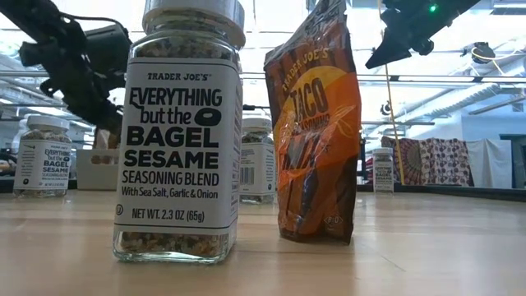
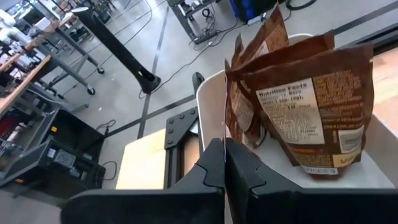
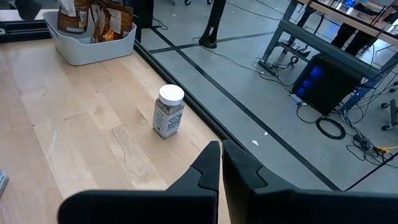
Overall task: Sort spices by type
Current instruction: Put the brown seasoning bag into the top left white bin
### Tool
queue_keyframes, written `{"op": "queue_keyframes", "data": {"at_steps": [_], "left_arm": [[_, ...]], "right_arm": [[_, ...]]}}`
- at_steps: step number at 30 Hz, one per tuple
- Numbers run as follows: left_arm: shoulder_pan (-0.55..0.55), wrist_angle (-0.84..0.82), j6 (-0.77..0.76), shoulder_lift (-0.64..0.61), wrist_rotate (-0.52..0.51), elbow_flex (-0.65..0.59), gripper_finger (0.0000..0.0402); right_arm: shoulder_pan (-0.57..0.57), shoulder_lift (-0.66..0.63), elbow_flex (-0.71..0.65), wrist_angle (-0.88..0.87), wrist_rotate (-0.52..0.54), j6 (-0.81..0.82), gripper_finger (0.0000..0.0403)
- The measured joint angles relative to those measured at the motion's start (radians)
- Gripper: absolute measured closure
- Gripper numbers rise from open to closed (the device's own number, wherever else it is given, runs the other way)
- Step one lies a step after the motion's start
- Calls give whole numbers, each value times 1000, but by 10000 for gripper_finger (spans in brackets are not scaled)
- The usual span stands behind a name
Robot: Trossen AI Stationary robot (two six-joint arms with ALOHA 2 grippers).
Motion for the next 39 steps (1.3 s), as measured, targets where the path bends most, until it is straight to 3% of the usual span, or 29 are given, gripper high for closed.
{"op": "queue_keyframes", "data": {"at_steps": [12,29,33,39], "left_arm": [[0,105,-1,0,5,-104,396],[0,105,7,0,31,-106,390],[0,99,8,0,32,-106,361],[0,96,9,0,31,-105,278]], "right_arm": [[0,0,0,0,0,0,403],[0,0,0,-10,-21,2,403],[0,0,0,-9,-51,-5,403],[0,0,0,-8,-52,-7,403]]}}
